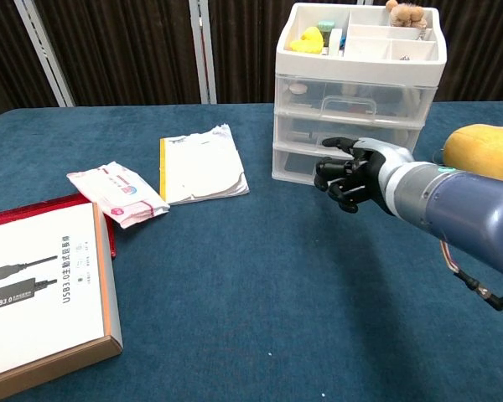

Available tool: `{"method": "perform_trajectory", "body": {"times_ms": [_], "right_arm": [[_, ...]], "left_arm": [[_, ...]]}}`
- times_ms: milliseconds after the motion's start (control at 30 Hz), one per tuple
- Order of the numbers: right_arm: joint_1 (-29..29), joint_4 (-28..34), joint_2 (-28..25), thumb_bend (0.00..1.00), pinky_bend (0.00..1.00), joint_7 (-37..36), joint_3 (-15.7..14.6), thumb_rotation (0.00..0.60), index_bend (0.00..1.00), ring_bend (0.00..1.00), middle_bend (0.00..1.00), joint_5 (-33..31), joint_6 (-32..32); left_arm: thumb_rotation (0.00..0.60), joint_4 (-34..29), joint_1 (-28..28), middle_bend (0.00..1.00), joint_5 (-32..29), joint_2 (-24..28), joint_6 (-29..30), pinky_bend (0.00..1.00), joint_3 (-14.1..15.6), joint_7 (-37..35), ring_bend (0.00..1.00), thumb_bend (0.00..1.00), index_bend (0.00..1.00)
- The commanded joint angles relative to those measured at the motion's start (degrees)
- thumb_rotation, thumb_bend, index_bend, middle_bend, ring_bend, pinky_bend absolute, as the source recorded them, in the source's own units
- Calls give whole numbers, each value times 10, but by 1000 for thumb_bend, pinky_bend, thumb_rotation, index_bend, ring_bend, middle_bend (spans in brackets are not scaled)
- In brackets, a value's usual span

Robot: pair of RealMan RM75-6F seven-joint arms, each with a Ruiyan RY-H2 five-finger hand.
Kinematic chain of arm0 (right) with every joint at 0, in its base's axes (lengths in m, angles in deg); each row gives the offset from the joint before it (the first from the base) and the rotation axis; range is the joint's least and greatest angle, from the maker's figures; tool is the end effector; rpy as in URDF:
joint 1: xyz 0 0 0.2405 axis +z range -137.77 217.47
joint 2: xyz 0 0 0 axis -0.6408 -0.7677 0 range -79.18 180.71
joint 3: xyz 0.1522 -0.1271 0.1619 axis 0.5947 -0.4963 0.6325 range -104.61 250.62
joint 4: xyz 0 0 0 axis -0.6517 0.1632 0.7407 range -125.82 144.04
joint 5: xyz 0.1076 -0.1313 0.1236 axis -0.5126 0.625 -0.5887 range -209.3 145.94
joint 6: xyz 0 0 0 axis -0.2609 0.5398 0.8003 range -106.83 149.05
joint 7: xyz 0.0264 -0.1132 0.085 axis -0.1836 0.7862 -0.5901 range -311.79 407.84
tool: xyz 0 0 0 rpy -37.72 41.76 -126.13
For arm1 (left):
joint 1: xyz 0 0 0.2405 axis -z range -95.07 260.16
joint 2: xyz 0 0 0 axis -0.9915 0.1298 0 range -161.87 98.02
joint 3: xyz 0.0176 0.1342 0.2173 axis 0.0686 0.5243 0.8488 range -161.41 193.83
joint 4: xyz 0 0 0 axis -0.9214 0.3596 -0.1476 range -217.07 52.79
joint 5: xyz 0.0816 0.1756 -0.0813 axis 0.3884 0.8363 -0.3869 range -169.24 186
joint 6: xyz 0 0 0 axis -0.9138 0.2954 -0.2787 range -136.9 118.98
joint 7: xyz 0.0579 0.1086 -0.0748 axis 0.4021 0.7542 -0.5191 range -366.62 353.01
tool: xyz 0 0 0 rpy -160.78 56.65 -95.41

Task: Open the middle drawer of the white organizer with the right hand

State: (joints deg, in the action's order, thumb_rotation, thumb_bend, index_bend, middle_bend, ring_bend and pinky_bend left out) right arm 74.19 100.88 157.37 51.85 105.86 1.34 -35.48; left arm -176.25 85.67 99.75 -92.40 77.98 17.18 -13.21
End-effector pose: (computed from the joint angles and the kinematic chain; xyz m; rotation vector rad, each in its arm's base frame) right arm -0.1052 -0.3306 -0.0601 0.8920 -2.0982 1.2762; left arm -0.3062 0.1570 0.1665 -1.4371 -0.9763 -0.9662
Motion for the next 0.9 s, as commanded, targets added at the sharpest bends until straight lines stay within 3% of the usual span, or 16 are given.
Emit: {"method": "perform_trajectory", "body": {"times_ms": [33,667,900], "right_arm": [[9,-19,12,806,878,-21,6,600,0,812,789,0,0],[30,-88,55,816,878,-109,20,600,2,812,788,3,0],[51,-126,73,827,878,-132,41,600,83,812,788,-8,14]], "left_arm": [[600,-1,1,0,-1,1,-1,0,0,-1,0,21,0],[600,-6,3,0,-5,5,-9,0,1,-11,0,22,0],[600,-10,3,0,-5,7,-11,0,3,-11,0,22,0]]}}
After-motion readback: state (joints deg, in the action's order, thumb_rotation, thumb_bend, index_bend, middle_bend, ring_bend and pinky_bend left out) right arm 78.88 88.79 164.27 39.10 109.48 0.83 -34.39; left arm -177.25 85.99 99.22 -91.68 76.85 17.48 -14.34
